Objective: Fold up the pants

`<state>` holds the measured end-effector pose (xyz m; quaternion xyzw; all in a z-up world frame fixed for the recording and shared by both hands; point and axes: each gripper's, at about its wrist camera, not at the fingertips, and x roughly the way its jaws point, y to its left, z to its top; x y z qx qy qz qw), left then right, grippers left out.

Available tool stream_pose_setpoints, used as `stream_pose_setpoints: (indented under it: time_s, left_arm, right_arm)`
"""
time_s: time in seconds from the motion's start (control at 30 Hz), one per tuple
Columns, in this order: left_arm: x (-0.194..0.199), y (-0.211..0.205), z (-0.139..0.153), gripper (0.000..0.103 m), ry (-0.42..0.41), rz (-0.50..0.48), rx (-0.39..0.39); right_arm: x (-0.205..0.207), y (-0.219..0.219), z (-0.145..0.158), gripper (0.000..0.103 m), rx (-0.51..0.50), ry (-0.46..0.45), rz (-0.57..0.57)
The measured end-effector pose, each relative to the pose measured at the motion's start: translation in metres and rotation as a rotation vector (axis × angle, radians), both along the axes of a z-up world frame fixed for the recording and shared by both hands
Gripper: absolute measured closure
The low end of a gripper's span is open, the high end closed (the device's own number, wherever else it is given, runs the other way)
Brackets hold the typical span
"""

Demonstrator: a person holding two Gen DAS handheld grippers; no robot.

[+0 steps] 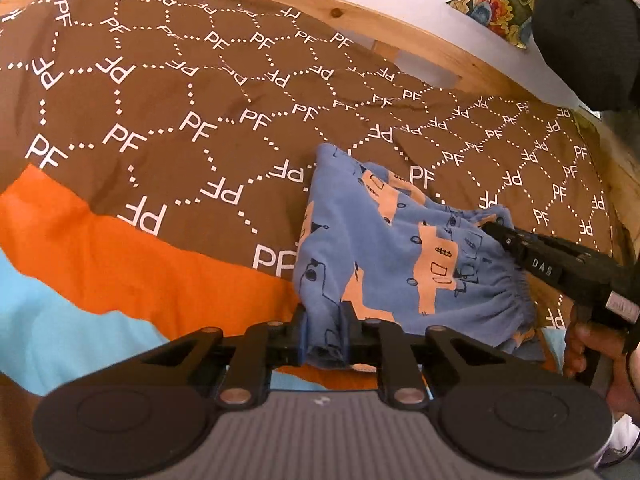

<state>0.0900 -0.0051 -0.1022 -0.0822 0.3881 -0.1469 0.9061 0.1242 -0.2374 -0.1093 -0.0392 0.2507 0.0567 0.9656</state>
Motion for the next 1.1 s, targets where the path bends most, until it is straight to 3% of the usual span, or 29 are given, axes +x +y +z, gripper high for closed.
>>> stream_pose_setpoints:
  time_s: [0.13, 0.33, 0.47, 0.67, 0.9, 1.0, 1.1]
  left_arm:
    - [-0.001, -0.001, 0.006, 0.086, -0.013, -0.012, 0.017]
    - [-0.003, -0.006, 0.022, 0.087, -0.085, -0.059, 0.060]
    - [0.007, -0.008, 0.037, 0.087, -0.143, -0.068, 0.079]
    - [0.039, -0.010, 0.066, 0.087, -0.222, -0.036, 0.045]
    - [0.079, -0.029, 0.080, 0.087, -0.361, 0.012, 0.069]
    - [0.098, -0.037, 0.064, 0.086, -0.314, 0.042, 0.078]
    - [0.119, -0.049, 0.034, 0.085, -0.214, 0.010, 0.137]
  right_arm:
    - [-0.007, 0.021, 0.007, 0.091, -0.166, -0.046, 0.013]
    - [-0.018, 0.039, 0.025, 0.091, -0.298, -0.148, 0.065]
    - [-0.013, 0.047, 0.047, 0.091, -0.356, -0.225, 0.084]
    - [0.012, 0.041, 0.081, 0.091, -0.390, -0.323, 0.069]
    - [0.057, 0.028, 0.096, 0.091, -0.444, -0.402, 0.053]
    - [0.077, 0.023, 0.084, 0.091, -0.463, -0.367, 0.064]
    - [0.103, 0.016, 0.054, 0.091, -0.499, -0.247, 0.081]
